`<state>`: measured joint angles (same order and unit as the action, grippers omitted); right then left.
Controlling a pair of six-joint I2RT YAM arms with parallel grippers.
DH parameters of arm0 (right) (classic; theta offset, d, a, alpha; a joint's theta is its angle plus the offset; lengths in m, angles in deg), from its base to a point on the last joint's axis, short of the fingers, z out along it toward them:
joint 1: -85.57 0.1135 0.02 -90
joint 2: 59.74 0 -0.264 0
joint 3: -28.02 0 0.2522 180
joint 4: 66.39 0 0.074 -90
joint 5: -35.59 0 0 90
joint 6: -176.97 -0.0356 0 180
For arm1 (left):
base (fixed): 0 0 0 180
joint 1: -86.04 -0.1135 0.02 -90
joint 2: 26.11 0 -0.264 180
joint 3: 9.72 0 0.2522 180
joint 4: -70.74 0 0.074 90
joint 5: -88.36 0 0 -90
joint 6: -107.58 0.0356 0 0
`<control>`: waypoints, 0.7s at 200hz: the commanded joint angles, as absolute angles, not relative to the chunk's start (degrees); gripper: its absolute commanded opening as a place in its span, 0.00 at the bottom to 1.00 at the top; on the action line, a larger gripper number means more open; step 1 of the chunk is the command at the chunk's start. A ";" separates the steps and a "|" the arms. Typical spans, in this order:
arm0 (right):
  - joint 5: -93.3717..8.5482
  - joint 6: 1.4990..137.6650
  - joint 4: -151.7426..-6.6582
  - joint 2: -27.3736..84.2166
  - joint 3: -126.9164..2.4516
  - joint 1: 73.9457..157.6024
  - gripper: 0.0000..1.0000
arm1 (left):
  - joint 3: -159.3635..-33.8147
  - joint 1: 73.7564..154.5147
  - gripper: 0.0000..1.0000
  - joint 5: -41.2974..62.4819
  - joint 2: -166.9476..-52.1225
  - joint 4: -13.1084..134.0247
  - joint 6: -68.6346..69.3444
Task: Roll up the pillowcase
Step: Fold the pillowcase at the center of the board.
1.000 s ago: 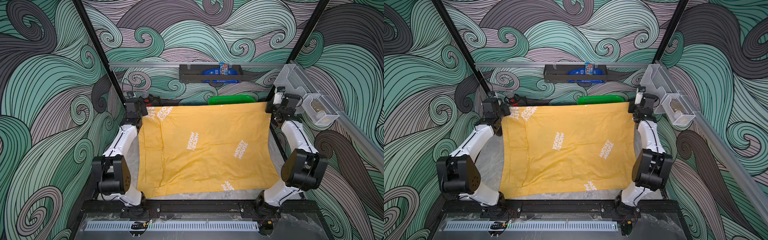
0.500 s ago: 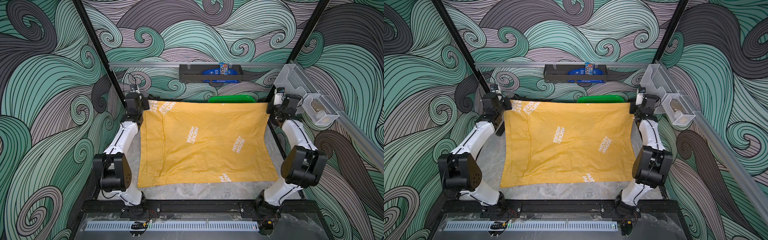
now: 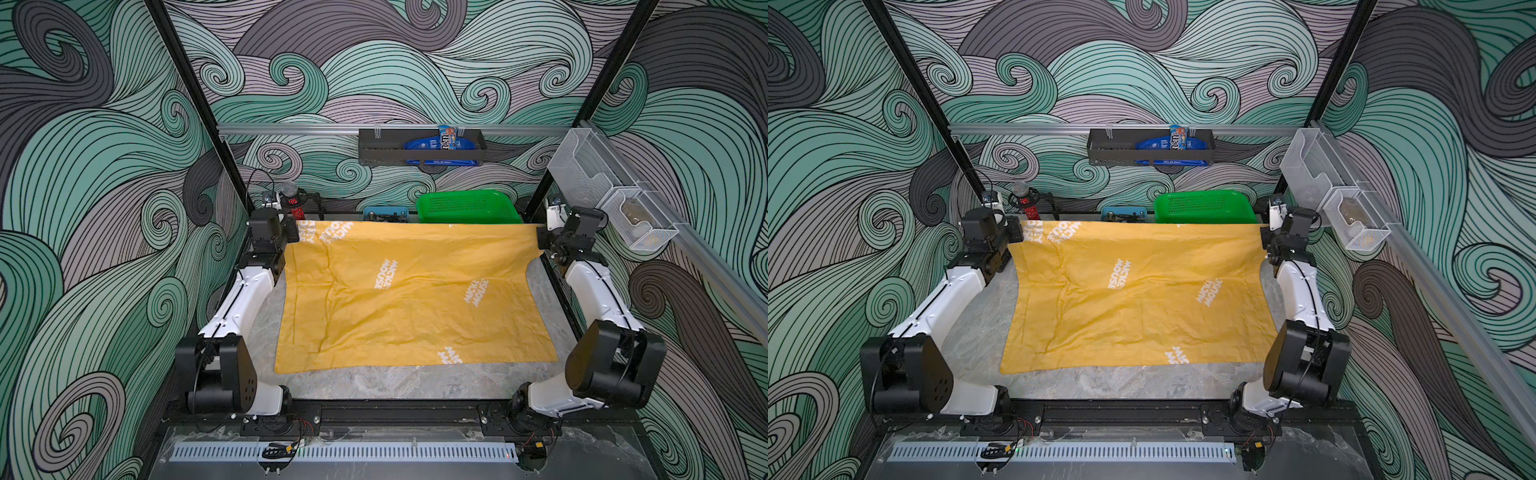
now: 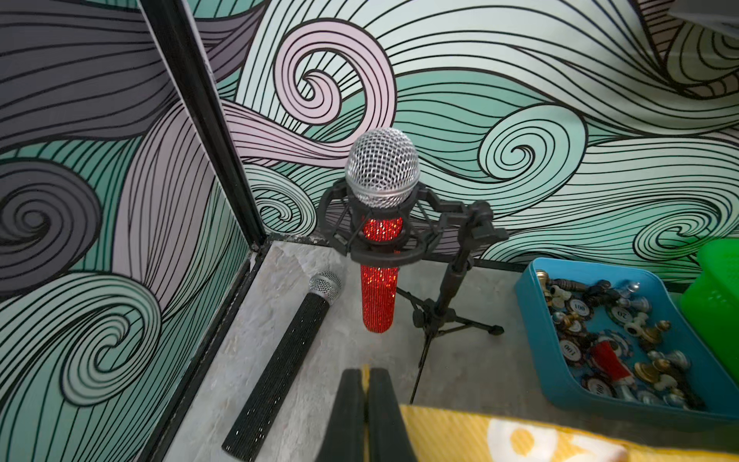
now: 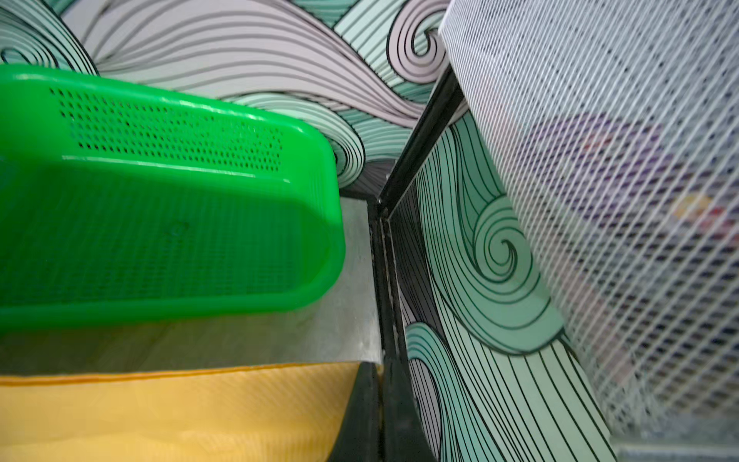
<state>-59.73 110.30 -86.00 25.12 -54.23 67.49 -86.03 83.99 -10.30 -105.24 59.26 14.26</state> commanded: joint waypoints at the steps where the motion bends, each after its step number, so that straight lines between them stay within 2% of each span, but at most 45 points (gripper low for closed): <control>1: -62.06 111.64 -85.45 21.72 -51.57 67.29 0.01 | -83.28 84.60 0.00 -15.84 -99.04 57.07 9.49; 60: -63.15 109.53 -83.27 13.02 -39.53 68.33 0.02 | -72.59 87.76 0.00 -22.14 -88.58 48.64 -2.24; 89: -65.04 113.07 -81.36 8.31 -31.34 69.04 0.02 | -66.33 90.04 0.00 -23.39 -83.07 46.26 -4.83; 140: -72.72 121.69 -75.51 -0.86 -16.49 71.35 0.00 | -62.94 92.94 0.00 -27.39 -76.58 34.04 -12.50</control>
<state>-67.01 116.55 -80.36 2.80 -20.33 70.24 -64.15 91.97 -23.40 -79.71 41.34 -7.07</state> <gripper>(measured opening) 0.059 0.053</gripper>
